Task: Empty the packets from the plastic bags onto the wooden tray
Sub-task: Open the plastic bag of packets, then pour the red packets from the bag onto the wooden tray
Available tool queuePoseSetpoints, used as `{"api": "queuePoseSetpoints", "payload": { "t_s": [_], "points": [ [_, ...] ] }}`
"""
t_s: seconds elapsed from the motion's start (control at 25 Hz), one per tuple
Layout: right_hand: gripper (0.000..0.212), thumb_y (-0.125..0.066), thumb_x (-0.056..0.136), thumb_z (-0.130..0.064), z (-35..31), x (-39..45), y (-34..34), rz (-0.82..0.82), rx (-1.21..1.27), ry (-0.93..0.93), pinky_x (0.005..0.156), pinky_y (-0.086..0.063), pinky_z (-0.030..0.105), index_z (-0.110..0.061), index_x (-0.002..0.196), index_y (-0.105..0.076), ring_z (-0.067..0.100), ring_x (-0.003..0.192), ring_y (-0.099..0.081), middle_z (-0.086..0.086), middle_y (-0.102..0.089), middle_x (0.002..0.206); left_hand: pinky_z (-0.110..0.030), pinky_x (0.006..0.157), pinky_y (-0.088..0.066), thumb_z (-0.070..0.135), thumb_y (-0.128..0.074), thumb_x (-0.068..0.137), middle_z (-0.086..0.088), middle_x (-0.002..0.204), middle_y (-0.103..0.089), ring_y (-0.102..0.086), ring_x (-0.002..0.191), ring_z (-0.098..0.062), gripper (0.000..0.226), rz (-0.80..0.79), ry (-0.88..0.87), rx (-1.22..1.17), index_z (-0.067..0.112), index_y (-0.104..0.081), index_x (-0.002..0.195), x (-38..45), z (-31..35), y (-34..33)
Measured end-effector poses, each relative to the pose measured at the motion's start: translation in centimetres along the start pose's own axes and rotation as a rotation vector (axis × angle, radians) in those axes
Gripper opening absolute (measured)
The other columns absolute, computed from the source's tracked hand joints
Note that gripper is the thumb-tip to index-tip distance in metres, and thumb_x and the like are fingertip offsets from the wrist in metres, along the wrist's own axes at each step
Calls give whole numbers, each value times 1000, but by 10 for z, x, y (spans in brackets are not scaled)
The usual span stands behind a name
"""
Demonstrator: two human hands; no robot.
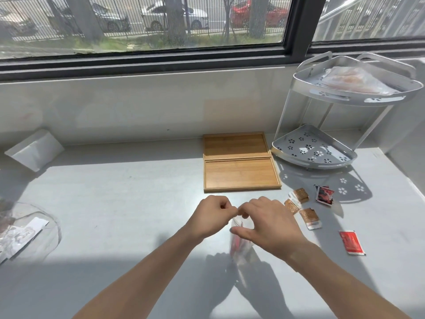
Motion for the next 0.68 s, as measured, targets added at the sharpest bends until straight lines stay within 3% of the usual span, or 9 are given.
{"api": "queuePoseSetpoints", "payload": {
  "t_s": [0.16,0.28,0.4,0.56,0.68],
  "points": [
    [21,-49,91,-40,9,18,-5,15,-41,-49,76,-37,31,-31,94,-68,13,91,-61,-11,-72,88,-21,63,-43,27,-61,78,12,64,-62,-61,62,-5,20,7,0,-106,22,-58,59,4,-4,5],
    [19,-50,92,-38,6,24,2,66,-44,0,72,-37,29,-31,90,-68,11,84,-61,-13,-71,82,-21,64,-42,37,-58,84,8,66,-64,-59,63,-4,25,18,19,-208,25,-63,63,9,-16,12],
    [13,-58,89,-36,2,30,20,127,62,10,64,-39,25,-31,88,-70,7,80,-61,-15,-70,81,-20,61,-40,36,-53,89,6,75,-65,-57,65,-7,24,3,189,-240,20,-66,78,17,-51,9],
    [5,-67,87,-31,-2,40,47,194,260,31,69,-52,29,-30,85,-71,4,75,-59,-15,-69,78,-28,66,-40,31,-47,92,3,94,-67,-60,77,-15,23,-185,414,-151,17,-65,97,26,-95,-21],
    [5,-70,87,-28,3,53,66,245,312,34,71,-54,31,-29,90,-74,5,75,-61,-14,-71,80,-30,68,-48,28,-47,95,0,99,-74,-67,84,-14,29,-268,433,-575,15,-73,101,40,-96,-36]
  ]
}}
Point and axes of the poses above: each hand's wrist, its own x-axis towards the middle knuckle, its own y-axis out of the back of the hand, z = x × y, the point moved 9 cm from there along x, towards the middle knuckle
